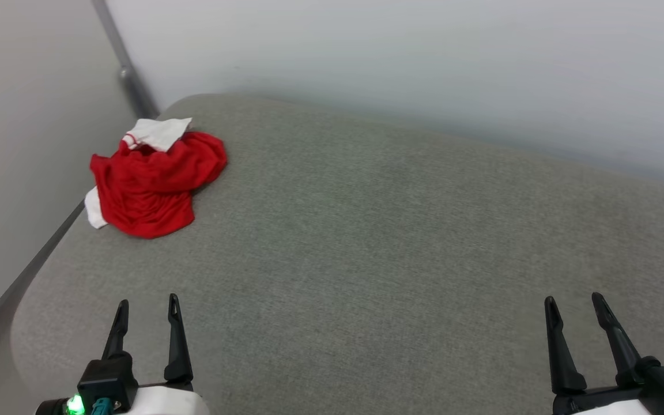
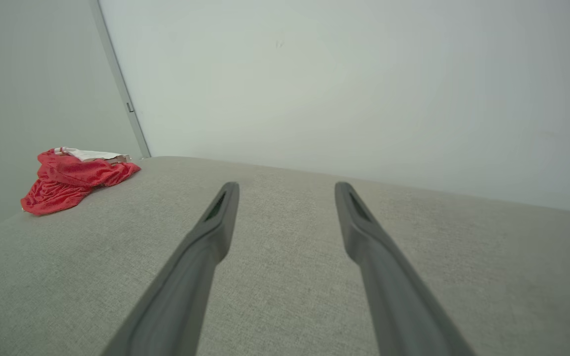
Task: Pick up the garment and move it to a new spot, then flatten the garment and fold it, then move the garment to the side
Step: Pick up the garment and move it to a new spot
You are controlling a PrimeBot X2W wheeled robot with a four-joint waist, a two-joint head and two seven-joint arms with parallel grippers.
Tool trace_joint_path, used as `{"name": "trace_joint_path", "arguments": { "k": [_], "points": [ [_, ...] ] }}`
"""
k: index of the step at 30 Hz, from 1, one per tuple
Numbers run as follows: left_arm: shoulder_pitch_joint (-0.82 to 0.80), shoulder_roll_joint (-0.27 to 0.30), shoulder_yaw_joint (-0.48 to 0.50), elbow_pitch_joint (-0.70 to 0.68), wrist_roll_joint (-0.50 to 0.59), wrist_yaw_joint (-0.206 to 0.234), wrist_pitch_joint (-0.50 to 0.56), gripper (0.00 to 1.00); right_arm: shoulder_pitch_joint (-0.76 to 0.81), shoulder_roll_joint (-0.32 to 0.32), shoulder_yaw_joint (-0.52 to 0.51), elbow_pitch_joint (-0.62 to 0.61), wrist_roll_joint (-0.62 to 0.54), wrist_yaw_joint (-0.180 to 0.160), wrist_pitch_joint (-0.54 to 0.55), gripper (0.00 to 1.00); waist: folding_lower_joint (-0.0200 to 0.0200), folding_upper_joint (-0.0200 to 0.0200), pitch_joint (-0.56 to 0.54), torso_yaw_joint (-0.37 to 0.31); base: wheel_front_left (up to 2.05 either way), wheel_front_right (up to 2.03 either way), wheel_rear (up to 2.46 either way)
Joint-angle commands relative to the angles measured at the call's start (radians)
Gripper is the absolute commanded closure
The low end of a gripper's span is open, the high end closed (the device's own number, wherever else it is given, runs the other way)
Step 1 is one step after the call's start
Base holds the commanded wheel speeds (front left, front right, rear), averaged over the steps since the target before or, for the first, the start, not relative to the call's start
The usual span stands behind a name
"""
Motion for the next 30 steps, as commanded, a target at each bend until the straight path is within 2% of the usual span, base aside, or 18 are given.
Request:
{"name": "trace_joint_path", "arguments": {
  "k": [1, 13, 21, 26, 30],
  "points": [
    [-0.005, -0.001, 0.009, 0.004, 0.002, 0.003, -0.003, 0.00, -0.001, 0.000, 0.002, -0.002, -0.005, -0.001, -0.002, 0.00, 0.0000, 0.0000, 0.000, 0.059, 0.00, 0.00, 0.00],
    [0.002, -0.001, 0.010, 0.004, -0.024, 0.024, -0.003, 0.00, 0.003, 0.000, 0.013, -0.003, -0.011, -0.001, -0.002, 0.00, 0.0000, 0.0000, 0.004, 0.179, 0.00, 0.00, 0.00],
    [-0.016, -0.001, 0.029, 0.019, -0.028, 0.018, -0.003, 0.00, -0.001, 0.000, 0.020, -0.007, -0.020, -0.001, -0.002, 0.00, 0.0000, 0.0000, 0.007, 0.179, 0.00, 0.00, 0.00],
    [-0.077, 0.006, 0.075, 0.059, -0.015, -0.008, -0.003, 0.00, -0.019, 0.000, 0.019, -0.015, -0.031, -0.001, -0.002, 0.00, 0.0000, 0.0000, 0.027, 0.153, 0.00, 0.00, 0.00],
    [-0.182, 0.039, 0.128, 0.083, -0.019, -0.037, -0.003, 0.00, -0.035, -0.001, 0.016, -0.029, -0.055, -0.001, -0.002, 0.00, 0.0000, 0.0000, 0.074, 0.118, 0.00, 0.00, 0.00]
  ]
}}
